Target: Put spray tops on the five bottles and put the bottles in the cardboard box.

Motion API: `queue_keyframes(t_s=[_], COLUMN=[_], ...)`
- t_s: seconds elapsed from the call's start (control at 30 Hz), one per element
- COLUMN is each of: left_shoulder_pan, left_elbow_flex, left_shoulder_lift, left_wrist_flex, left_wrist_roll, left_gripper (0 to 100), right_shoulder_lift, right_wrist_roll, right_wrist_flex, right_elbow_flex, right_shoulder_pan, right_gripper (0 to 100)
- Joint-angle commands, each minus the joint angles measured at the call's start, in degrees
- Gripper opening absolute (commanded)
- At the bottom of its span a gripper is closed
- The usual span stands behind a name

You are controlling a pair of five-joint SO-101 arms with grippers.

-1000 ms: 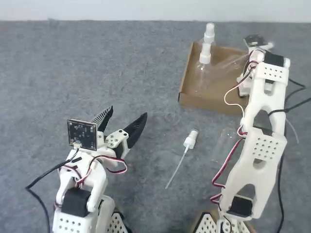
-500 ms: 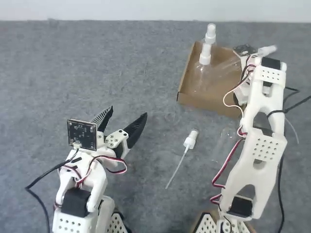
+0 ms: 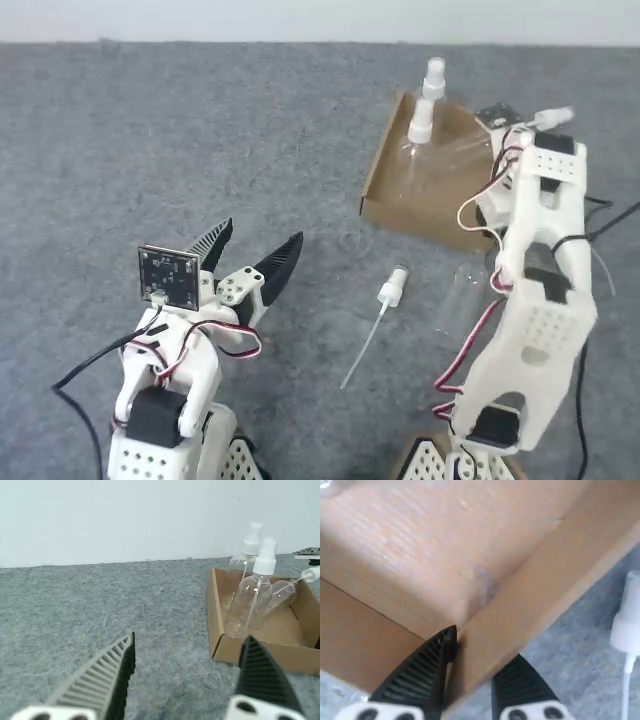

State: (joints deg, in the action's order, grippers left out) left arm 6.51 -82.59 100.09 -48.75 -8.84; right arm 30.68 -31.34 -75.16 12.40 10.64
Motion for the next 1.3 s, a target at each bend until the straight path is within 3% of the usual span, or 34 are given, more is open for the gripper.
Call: queue_keyframes(t_s=[0.0,0.17,0.43,0.6,0.83,0.93,1.03,1.27], left_shoulder_pan=[-0.1,-0.1,-0.1,-0.3,-0.2,-0.1,-0.1,-0.1], left_elbow_flex=[0.7,3.2,12.7,12.7,12.3,11.8,11.8,11.8], left_shoulder_lift=[0.4,-4.0,-28.1,-33.2,-33.2,-33.2,-33.2,-33.2], left_wrist_flex=[1.7,1.6,2.6,6.7,6.5,6.8,6.8,6.6], left_wrist_roll=[0.4,0.4,0.5,0.6,2.0,2.1,2.1,2.1], left_gripper=[31,31,31,31,31,31,31,31], right_shoulder_lift=[-9.5,-14.7,-17.7,-17.7,-17.8,-18.5,-20.1,-22.3], right_wrist_roll=[-2.1,-4.4,-12.8,-12.5,-8.4,-8.3,-3.1,16.6], right_wrist_flex=[3.3,3.6,3.6,5.8,6.4,6.1,5.8,1.9], right_elbow_flex=[-7.3,-12.7,-16.2,-16.3,-16.2,-15.6,-12.0,0.6], right_shoulder_pan=[-1.0,-1.0,-0.9,-0.7,-0.4,-0.4,-0.4,-4.6], right_gripper=[0.6,0.6,0.6,0.9,25.2,28.6,24.9,22.1])
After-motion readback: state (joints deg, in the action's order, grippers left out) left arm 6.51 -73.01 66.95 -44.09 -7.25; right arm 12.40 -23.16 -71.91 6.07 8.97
